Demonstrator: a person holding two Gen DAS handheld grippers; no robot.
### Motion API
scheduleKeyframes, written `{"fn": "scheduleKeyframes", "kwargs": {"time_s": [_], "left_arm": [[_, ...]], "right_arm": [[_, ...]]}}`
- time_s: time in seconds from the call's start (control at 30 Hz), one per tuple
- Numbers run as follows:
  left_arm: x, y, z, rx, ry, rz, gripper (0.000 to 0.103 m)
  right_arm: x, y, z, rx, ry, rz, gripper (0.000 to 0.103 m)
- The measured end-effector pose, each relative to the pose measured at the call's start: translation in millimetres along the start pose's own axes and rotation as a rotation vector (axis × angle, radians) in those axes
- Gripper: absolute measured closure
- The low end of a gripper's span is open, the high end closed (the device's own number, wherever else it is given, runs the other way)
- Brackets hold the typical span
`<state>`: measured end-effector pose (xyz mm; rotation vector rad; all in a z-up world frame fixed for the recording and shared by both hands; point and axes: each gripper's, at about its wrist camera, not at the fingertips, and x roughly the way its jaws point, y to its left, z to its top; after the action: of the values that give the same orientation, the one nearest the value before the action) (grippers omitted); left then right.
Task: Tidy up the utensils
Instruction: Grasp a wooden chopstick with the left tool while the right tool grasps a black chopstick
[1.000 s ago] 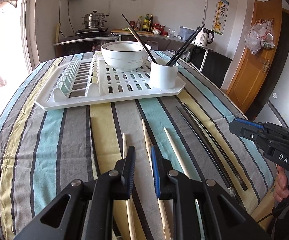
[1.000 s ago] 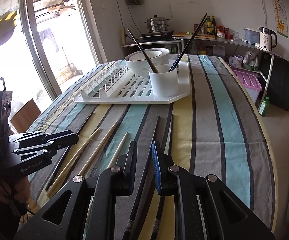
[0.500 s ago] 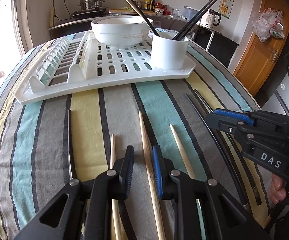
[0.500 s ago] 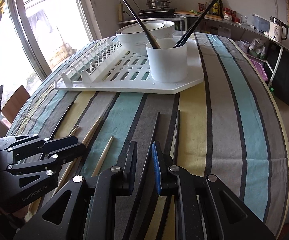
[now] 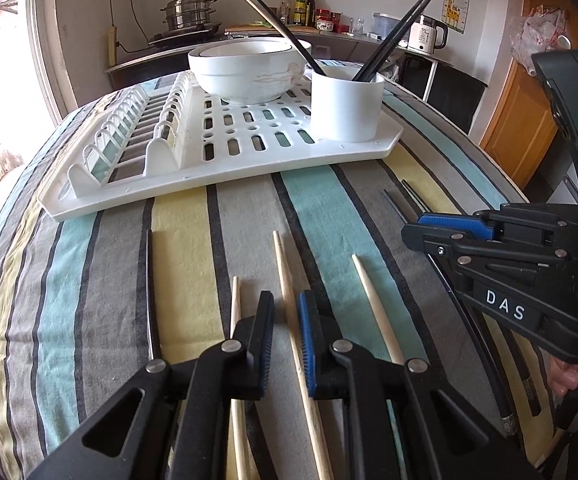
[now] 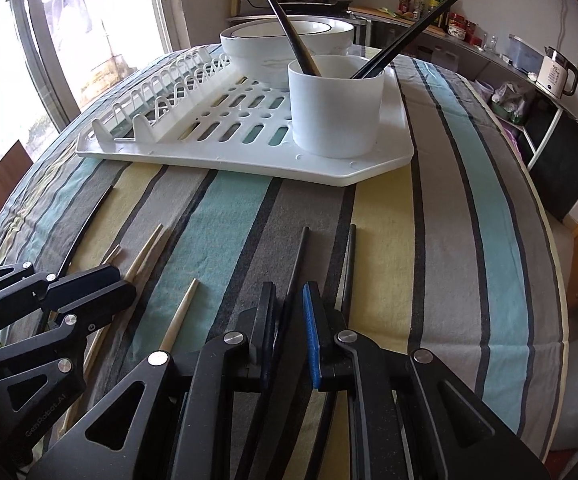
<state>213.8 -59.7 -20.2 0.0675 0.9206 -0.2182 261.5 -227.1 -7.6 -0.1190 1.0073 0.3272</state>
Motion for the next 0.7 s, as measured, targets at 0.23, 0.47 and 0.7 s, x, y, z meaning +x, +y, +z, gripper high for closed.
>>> {"fn": "scheduleKeyframes", "kwargs": {"time_s": [0.23, 0.47, 0.7], "left_arm": [[-1.0, 6.0, 1.6, -0.021, 0.012, -0.031, 0.097], [-20.1, 9.9, 8.1, -0.04, -0.036, -0.064, 0.097], [-49.7, 15.8, 18.7, -0.064, -0.103, -0.107, 0.097]], "right_arm": [[-5.5, 0.8, 1.6, 0.018, -0.02, 0.061, 0.097], [-35.1, -2.0, 7.8, 0.038, -0.101, 0.097, 0.098], [-76.4, -10.5, 15.1, 0.073, -0.212, 0.134, 0.098]]}}
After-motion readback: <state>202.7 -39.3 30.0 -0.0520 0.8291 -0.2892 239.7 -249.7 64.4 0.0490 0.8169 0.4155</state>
